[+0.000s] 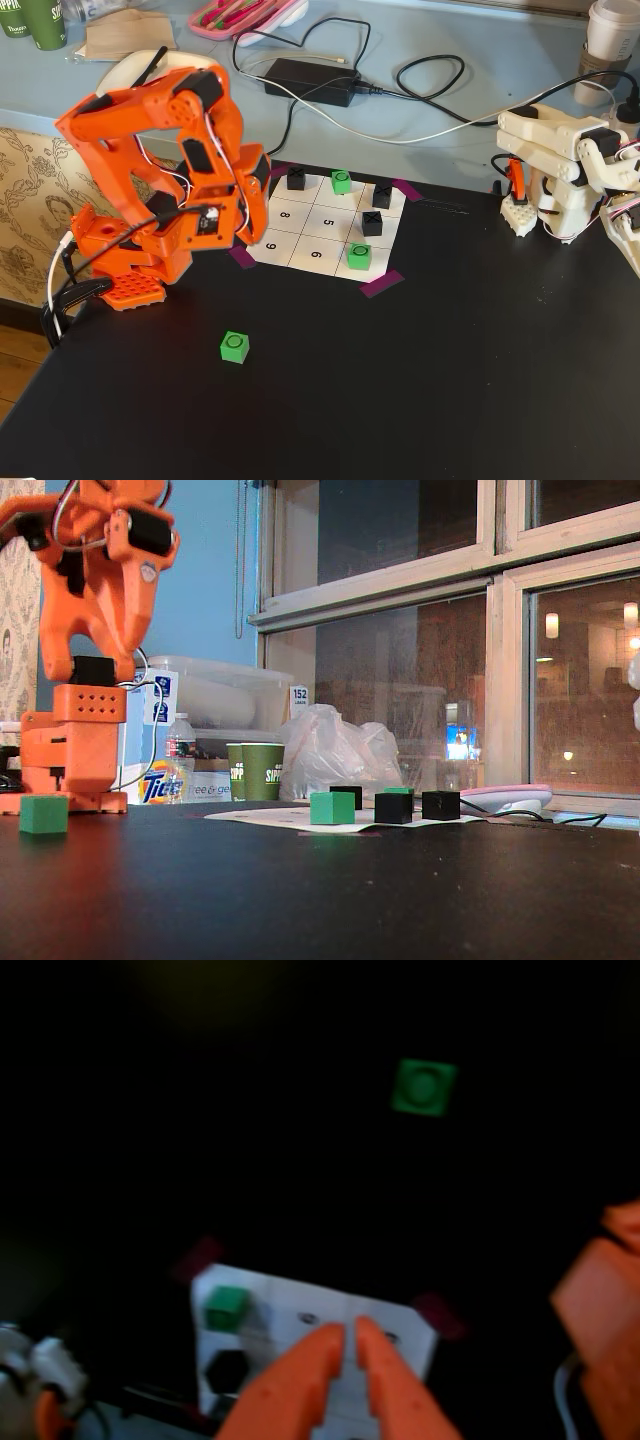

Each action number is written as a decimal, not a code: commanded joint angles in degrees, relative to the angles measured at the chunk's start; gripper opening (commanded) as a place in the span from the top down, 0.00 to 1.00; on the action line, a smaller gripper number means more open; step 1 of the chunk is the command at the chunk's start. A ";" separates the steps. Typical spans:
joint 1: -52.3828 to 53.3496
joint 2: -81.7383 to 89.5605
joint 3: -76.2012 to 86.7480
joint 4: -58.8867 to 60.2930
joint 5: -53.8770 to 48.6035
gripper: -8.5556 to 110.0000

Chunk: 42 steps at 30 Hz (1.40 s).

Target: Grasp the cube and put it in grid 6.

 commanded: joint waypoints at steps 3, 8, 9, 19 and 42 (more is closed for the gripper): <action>1.05 -4.83 -7.91 6.68 -0.97 0.93; 6.68 -11.87 -15.29 7.03 -4.92 0.93; 7.47 -12.22 -14.77 6.94 -6.68 0.93; 18.37 -12.39 -8.88 5.62 -29.00 0.93; 27.07 -3.43 6.33 -6.33 -39.20 0.68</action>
